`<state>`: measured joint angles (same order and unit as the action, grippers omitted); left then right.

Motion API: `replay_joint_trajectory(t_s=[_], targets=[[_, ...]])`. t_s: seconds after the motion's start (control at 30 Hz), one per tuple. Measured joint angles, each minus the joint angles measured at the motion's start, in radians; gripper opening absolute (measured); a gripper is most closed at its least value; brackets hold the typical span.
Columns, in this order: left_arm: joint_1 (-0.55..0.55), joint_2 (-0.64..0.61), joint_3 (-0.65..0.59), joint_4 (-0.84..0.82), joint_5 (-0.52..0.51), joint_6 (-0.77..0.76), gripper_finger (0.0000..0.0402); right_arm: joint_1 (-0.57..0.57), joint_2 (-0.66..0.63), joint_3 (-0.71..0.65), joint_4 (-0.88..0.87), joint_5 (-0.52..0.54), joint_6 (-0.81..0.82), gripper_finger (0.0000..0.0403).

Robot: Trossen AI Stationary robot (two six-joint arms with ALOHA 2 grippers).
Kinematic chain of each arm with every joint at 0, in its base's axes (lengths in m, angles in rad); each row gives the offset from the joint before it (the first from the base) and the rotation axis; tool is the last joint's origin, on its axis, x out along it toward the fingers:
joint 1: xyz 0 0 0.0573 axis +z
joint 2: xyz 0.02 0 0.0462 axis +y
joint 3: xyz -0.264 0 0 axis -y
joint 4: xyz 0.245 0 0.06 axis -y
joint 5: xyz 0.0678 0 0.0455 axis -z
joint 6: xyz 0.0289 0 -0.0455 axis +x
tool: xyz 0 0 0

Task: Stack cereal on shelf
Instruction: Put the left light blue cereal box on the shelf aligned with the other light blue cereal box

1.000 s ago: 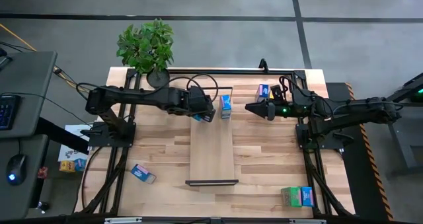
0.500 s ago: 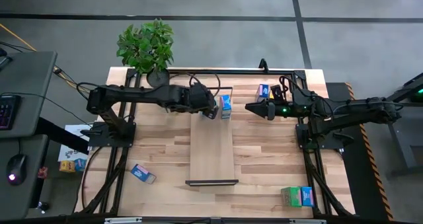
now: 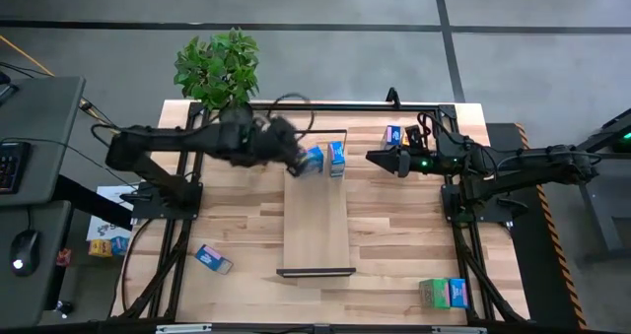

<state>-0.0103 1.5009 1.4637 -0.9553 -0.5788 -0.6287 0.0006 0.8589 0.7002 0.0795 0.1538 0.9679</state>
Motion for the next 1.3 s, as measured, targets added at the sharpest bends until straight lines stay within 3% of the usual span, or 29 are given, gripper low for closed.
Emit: replay_joint_trajectory(t_s=[0.1,0.17,0.27,0.4,0.67,1.0,1.3], targets=[[-0.041,-0.079,-0.161,0.108,-0.005,-0.06,0.0051,0.0,0.0,0.0,0.0,0.0,-0.004,0.0236],[-0.055,-0.126,-0.265,0.235,-0.006,-0.089,0.0014,0.0,0.0,0.0,0.0,0.0,-0.001,0.0236],[-0.041,-0.158,-0.406,0.428,0.009,-0.129,0.0012,0.0,0.0,0.0,0.002,0.007,-0.001,0.0236],[0.02,-0.153,-0.523,0.641,0.114,-0.185,0.0003,0.0,0.0,0.0,0.004,0.015,-0.002,0.0236],[0.097,-0.099,-0.542,0.662,0.059,-0.215,0.0,0.0,0.0,0.0,0.007,0.014,0.0,0.0236],[0.109,-0.087,-0.543,0.669,0.008,-0.203,0.0,0.0,0.0,0.0,0.007,0.012,0.001,0.0236],[0.111,-0.082,-0.543,0.762,0.021,0.001,0.0,0.0,0.0,0.0,0.007,0.012,-0.002,0.0236]])
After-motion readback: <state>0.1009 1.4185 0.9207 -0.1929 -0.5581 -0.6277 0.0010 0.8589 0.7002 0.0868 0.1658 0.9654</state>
